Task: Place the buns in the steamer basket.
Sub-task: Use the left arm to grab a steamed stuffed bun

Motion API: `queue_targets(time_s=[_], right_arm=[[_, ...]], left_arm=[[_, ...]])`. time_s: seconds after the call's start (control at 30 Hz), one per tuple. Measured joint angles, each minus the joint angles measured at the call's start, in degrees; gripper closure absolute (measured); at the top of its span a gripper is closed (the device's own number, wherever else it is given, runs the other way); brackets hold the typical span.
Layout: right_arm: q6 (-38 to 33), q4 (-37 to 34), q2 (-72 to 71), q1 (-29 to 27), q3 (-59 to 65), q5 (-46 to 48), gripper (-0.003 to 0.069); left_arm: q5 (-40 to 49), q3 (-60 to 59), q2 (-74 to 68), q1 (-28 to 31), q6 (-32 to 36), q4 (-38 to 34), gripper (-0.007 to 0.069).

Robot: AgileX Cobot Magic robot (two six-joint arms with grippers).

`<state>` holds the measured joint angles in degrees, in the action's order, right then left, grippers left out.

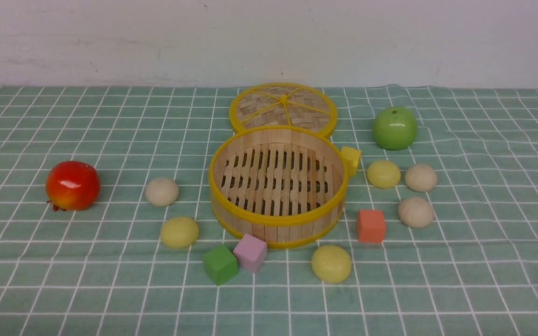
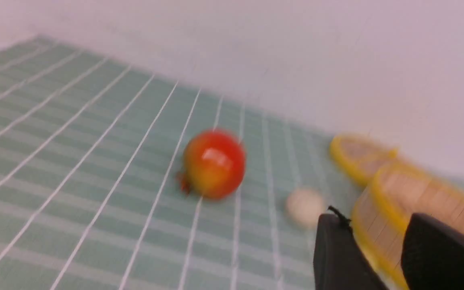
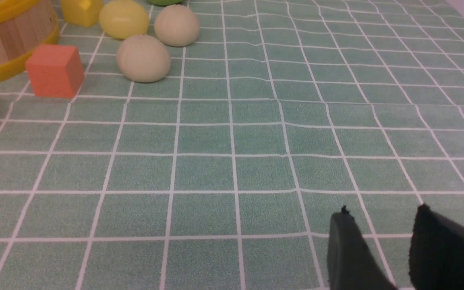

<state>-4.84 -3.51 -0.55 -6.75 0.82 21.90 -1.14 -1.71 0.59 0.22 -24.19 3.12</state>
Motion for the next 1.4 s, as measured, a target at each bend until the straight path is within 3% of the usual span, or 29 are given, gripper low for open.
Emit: queue_targets(time_s=[0.07, 0.27, 0.63, 0.8, 1.0, 1.17, 1.4], right_arm=[[0.0, 0.0, 0.0, 0.0, 0.0, 0.0, 0.0420], [0.0, 0.0, 0.0, 0.0, 0.0, 0.0, 0.0420], [0.0, 0.0, 0.0, 0.0, 0.0, 0.0, 0.0420], [0.0, 0.0, 0.0, 0.0, 0.0, 0.0, 0.0420], [0.0, 0.0, 0.0, 0.0, 0.0, 0.0, 0.0420], [0.0, 0.0, 0.0, 0.0, 0.0, 0.0, 0.0420], [0.0, 0.0, 0.0, 0.0, 0.0, 0.0, 0.0420]], left_arm=[[-5.1, 0.2, 0.0, 0.0, -0.5, -1.7, 0.0386], [-4.8, 8.8, -0.7, 0.0, -0.6, -3.1, 0.0386], [19.1, 27.9, -22.8, 0.0, -0.6, -3.8, 0.0386], [21.2, 27.9, -30.5, 0.0, 0.2, -3.6, 0.0386], [20.6, 28.3, -42.6, 0.0, 0.4, -9.5, 0.0386], [24.8, 32.3, -53.0, 0.0, 3.6, -14.3, 0.0386], [39.7, 50.0, -71.5, 0.0, 14.6, -18.6, 0.0386]])
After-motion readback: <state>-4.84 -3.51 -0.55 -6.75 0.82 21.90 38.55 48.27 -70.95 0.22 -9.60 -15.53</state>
